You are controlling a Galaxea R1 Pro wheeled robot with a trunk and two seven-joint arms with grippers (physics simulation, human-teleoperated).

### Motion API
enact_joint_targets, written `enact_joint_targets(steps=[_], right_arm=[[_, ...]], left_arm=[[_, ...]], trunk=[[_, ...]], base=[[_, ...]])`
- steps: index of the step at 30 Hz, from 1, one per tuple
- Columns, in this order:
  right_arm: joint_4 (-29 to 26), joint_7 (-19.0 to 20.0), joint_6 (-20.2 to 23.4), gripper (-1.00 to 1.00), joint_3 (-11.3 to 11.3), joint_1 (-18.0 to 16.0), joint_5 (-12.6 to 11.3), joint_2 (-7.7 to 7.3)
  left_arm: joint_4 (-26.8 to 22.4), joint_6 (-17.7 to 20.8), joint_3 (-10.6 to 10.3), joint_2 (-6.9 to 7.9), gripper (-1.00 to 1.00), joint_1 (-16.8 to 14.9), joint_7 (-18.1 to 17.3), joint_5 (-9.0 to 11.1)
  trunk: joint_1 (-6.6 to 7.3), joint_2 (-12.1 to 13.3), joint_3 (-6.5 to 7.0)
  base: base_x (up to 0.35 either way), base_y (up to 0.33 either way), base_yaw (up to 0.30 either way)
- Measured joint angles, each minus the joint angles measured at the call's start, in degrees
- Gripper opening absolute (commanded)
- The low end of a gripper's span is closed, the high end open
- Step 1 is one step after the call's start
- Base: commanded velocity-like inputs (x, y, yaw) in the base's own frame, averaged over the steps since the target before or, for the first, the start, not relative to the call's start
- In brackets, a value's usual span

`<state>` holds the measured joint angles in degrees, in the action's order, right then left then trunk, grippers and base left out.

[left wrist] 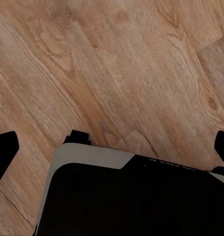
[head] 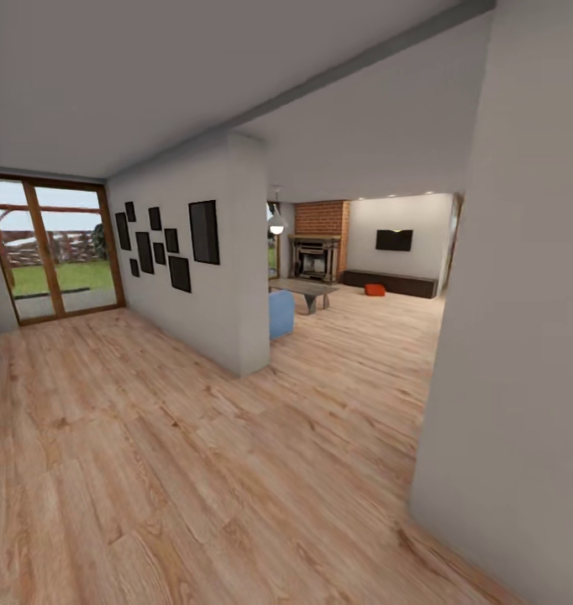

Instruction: Move the two storage containers from the living room to the garage. In the garage, place one container on the floor and stack the other container on top of it (either order is fine).

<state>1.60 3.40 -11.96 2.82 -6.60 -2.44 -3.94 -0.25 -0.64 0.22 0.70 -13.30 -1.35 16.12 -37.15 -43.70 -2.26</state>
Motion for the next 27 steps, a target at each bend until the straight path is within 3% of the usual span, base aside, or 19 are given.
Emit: enact_joint_targets(steps=[27], right_arm=[[0.0, 0.0, 0.0, 1.0, 0.7, 0.0, 0.8, -0.03]], left_arm=[[0.0, 0.0, 0.0, 0.0, 1.0, 0.0, 0.0, 0.0]], trunk=[[0.0, 0.0, 0.0]], base=[[0.325, 0.0, 0.014]])
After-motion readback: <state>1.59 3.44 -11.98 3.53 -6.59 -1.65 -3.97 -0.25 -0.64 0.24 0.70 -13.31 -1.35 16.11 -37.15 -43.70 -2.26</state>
